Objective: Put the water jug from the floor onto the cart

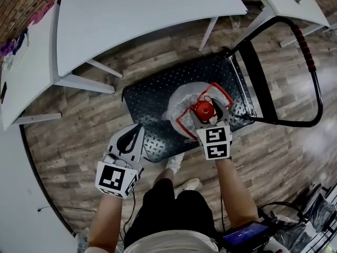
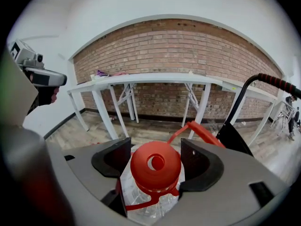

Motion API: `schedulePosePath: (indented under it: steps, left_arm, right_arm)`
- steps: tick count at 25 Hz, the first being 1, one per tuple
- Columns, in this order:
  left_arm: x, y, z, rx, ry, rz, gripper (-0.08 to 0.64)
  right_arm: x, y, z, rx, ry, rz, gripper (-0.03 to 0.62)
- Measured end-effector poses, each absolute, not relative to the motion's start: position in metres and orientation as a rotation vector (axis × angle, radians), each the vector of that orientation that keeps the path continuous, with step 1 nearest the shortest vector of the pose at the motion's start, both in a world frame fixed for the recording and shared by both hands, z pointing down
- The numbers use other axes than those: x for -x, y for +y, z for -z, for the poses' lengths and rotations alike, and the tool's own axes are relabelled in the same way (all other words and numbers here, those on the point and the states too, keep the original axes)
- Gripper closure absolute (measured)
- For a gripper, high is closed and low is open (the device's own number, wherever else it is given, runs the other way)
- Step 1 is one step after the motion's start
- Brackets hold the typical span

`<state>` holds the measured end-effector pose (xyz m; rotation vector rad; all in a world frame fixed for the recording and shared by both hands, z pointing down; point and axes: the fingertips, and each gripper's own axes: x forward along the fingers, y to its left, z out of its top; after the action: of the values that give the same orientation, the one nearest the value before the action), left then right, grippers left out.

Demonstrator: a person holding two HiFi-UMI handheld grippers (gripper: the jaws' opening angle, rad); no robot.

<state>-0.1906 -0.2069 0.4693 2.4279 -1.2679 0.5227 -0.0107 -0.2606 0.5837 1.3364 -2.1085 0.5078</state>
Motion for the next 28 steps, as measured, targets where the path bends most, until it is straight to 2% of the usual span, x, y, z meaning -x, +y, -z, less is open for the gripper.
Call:
schedulePosePath:
  steps: [9, 16, 21, 24, 28]
  left_arm:
    - [0.183, -0.185, -0.428, -2.493, -1.260, -0.486, 0.558]
    - [0.159, -0.141, -0.348, -2.599, -1.288, -0.412, 0.558]
    - [0.140, -0.089, -0.284, -2.674, -1.319, -0.321, 0.558]
    - [0.132, -0.052, -0.257, -2.685, -1.312, -0.281, 0.558]
    - [0.118, -0.024, -0.228, -2.734, -1.276, -0.242, 0.558]
  right_arm:
    - [0.013, -0.229, -0.451, -1.446, -2.265, -0.290, 0.278]
    - [-0.039, -0.143, -0.327, -1.680, -2.346, -0.104, 0.285]
    - [-0.072, -0.068, -0.255, -1.811, -2.356, 0.032, 0.388]
    - [-0.082, -0.026, -0.227, -1.863, -2.351, 0.086, 0.471]
    - [-0.092, 0.016, -0.206, -1.940, -2.282, 0.142, 0.538]
